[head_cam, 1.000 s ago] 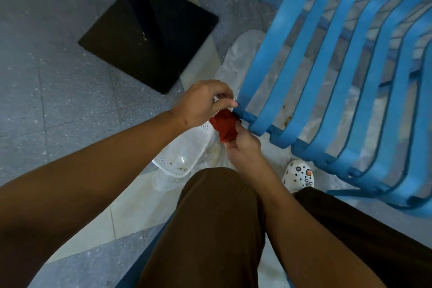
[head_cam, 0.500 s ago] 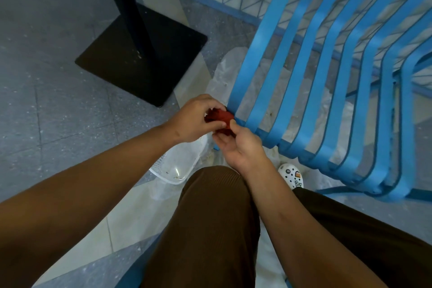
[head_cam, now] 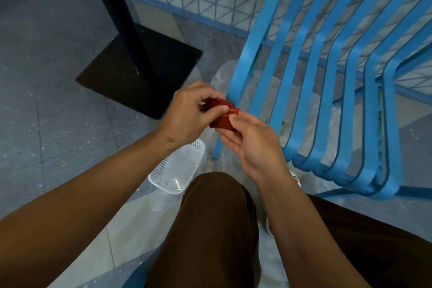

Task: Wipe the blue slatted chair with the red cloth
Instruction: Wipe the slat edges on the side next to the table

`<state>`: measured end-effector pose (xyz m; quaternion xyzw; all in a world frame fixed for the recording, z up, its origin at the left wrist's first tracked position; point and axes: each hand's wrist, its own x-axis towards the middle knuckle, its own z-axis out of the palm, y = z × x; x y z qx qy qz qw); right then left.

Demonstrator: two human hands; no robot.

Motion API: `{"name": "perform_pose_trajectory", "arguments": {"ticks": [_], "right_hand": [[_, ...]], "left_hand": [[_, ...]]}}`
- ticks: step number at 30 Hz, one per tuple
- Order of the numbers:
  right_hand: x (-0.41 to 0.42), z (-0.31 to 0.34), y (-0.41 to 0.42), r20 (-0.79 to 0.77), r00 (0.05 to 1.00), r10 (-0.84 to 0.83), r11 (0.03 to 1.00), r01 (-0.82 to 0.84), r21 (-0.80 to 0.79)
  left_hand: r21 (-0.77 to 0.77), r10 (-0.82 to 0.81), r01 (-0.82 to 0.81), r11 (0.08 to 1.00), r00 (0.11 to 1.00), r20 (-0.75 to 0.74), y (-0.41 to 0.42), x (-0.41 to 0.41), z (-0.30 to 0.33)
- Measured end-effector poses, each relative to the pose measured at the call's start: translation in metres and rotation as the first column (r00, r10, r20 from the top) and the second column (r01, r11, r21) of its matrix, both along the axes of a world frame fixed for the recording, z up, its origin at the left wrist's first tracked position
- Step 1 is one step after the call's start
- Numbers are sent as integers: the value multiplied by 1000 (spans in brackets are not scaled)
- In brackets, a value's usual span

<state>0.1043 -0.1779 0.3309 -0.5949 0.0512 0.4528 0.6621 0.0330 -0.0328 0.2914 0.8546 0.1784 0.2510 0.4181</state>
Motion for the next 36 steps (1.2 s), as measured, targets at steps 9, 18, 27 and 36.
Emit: {"name": "perform_pose_trajectory", "arguments": {"ticks": [9,18,27,36], "right_hand": [[14,56,-5,601,799,-3,997,49,-61],[53,70,-31,915,281,289,957,-101,-271],[96,65,-106,905,294,309,950,-63,-304],[136,74,-197,918,364,156,962,154,-224]], "left_hand": [[-176,136,-106,979,976,167,5,32,71],[-341,12,52,939,983,181,-31,59,108],[-470,-1,59,881,992,123,-101,98,98],[-644,-145,175,745,984,99,-192,155,105]]}}
